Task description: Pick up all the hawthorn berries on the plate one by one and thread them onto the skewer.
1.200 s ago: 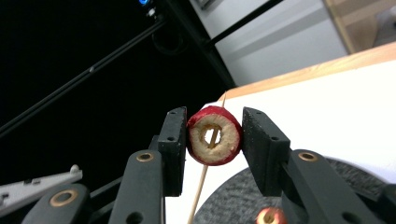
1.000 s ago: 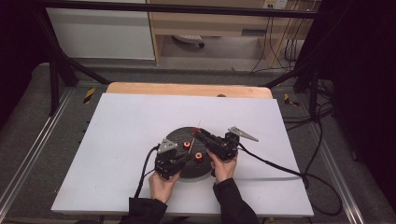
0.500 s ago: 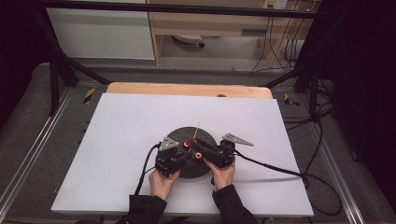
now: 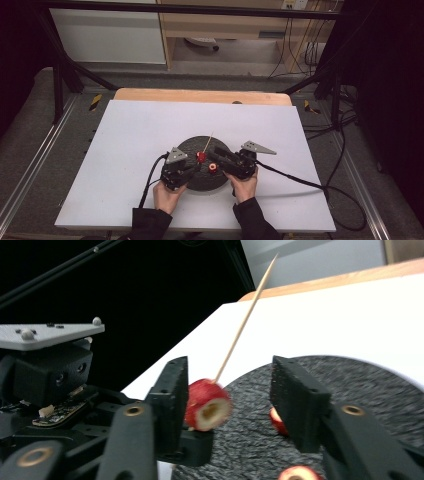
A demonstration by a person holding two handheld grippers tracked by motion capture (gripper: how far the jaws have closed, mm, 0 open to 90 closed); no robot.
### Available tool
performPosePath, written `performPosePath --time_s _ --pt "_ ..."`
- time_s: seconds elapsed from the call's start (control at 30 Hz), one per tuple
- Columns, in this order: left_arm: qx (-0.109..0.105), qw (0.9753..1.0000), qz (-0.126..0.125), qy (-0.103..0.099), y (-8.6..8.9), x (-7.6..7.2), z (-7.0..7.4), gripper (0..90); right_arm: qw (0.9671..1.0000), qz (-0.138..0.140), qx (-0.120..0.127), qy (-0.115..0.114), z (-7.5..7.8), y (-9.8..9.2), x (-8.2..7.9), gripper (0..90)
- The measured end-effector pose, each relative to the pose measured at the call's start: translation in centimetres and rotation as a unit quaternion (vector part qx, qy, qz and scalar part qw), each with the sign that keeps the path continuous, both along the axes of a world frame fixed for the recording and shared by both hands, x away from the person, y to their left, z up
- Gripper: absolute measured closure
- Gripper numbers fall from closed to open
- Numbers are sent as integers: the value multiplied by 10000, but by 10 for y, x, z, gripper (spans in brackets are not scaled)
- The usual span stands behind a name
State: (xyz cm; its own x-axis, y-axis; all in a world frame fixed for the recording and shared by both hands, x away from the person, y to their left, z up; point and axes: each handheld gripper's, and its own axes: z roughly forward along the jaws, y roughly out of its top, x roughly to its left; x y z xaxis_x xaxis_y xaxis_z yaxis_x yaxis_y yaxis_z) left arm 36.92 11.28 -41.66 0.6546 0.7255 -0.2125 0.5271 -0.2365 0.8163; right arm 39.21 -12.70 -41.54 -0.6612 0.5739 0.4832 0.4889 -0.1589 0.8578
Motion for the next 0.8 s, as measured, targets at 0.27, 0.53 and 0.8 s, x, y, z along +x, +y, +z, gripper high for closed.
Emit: performPosePath --time_s 0.27,0.53,0.8 --pt "347 9992 -172 -59 28 -4 1 879 9962 248 -829 125 10 -13 10 286" --pt "685 9970 -363 -50 56 -15 -4 879 9701 796 -2252 427 13 -9 21 162" --pt "856 9957 -355 -96 79 -23 -8 878 9411 1104 -3144 582 20 7 32 166"
